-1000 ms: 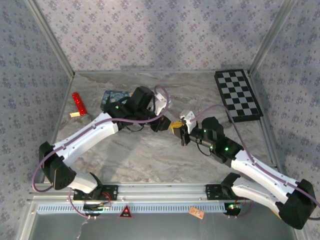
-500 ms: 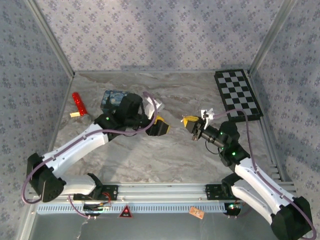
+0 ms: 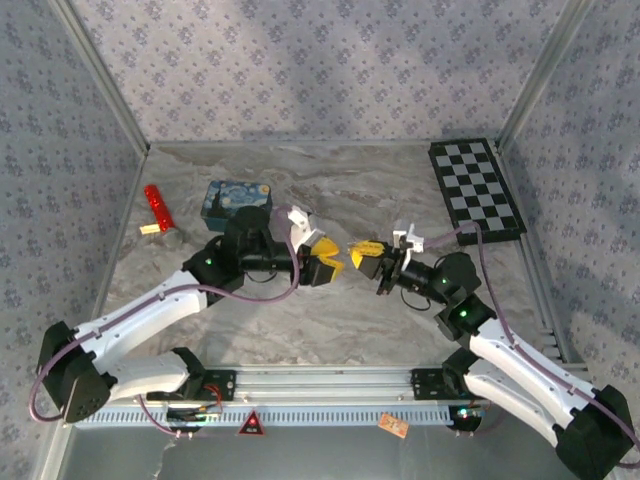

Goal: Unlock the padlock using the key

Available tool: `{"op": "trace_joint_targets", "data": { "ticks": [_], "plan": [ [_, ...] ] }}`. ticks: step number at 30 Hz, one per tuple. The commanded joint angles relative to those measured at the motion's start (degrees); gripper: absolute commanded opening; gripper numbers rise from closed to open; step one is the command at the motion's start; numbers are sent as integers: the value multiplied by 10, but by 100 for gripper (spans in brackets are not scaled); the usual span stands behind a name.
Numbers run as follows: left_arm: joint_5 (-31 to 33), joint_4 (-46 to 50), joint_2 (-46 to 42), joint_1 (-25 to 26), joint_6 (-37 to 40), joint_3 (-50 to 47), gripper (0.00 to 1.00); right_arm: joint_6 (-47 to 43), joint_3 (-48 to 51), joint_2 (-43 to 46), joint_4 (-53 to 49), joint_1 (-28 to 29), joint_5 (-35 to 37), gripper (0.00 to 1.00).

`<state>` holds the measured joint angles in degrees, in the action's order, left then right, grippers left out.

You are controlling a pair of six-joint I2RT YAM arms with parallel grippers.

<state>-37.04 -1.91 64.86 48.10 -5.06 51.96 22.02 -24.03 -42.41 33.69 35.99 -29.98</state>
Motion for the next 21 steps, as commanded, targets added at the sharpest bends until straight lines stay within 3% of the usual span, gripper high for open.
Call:
{"op": "trace_joint_targets", "data": {
  "ticks": [1,5,14,18,21],
  "plan": [
    [-64,-26,-23,10,61,-12,42,-18,-24,3,21,9,-21,0],
    [-87,-14,-30,11,82,-14,38,-21,-30,9,15,14,-32,0],
    [-75,-1,-36,12,107,-13,43,-33,-47,18,-2,35,-60,0],
    [-62,9,-40,12,114,-9,43,-49,-48,19,-18,40,-48,0],
    [-23,16,-48,9,121,-13,48,-68,-37,33,-35,41,-5,0]
  ]
}}
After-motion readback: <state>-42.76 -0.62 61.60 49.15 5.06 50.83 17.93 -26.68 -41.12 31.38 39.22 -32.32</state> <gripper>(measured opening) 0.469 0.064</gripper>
